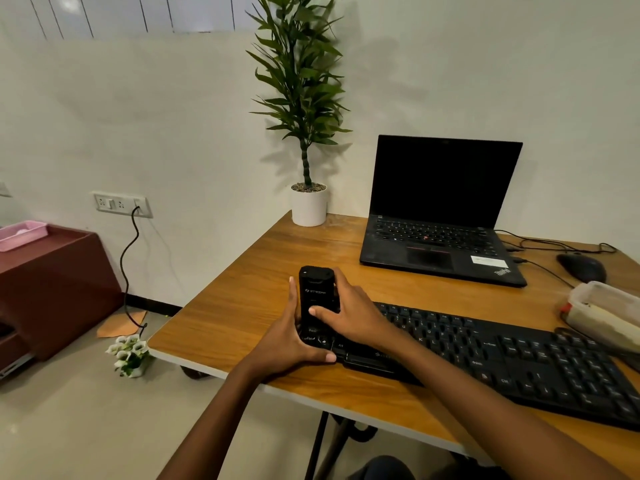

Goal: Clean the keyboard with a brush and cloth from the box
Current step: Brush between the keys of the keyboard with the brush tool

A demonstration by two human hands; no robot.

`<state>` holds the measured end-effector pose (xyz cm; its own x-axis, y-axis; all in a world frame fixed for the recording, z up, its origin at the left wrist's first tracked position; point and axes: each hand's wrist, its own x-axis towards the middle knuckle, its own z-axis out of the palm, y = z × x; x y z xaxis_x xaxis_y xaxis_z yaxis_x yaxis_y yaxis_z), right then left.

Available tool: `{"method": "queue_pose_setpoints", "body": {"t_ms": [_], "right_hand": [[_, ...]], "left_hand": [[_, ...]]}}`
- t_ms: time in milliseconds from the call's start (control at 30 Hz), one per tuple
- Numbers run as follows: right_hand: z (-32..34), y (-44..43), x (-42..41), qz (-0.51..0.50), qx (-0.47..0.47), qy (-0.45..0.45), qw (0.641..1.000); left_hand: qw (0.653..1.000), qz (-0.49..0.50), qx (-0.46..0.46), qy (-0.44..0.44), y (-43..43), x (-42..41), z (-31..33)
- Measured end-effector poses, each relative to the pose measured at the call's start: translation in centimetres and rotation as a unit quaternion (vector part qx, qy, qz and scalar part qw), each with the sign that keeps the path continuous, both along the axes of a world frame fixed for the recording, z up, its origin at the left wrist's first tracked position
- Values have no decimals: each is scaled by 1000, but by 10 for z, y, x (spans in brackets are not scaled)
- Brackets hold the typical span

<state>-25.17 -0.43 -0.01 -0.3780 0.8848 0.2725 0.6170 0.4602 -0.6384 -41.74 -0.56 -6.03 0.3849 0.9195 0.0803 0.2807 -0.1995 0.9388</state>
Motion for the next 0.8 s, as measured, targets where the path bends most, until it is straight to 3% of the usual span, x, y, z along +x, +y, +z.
{"method": "queue_pose_setpoints", "body": {"t_ms": [67, 167, 300, 433, 600, 700, 800], "right_hand": [[4, 2, -1, 24, -26, -4, 999], [6, 8, 0, 9, 8, -51, 999], [8, 6, 3, 36, -42, -8, 998], [7, 9, 2, 6, -8, -18, 1000], [15, 11, 16, 26, -87, 4, 996], [23, 14, 12, 20, -59, -46, 997], [13, 5, -6, 33, -46, -21, 998]], "left_hand": [[1000, 3, 4, 1, 1, 0, 0], [1000, 0, -8, -3, -1, 0, 2], [1000, 4, -1, 5, 0, 1, 0], [1000, 5, -6, -1, 1, -1, -1], [1000, 1, -16, 1, 1, 1, -1], [1000, -4, -2, 2, 1, 0, -2], [1000, 5, 12, 14, 1, -1, -1]]}}
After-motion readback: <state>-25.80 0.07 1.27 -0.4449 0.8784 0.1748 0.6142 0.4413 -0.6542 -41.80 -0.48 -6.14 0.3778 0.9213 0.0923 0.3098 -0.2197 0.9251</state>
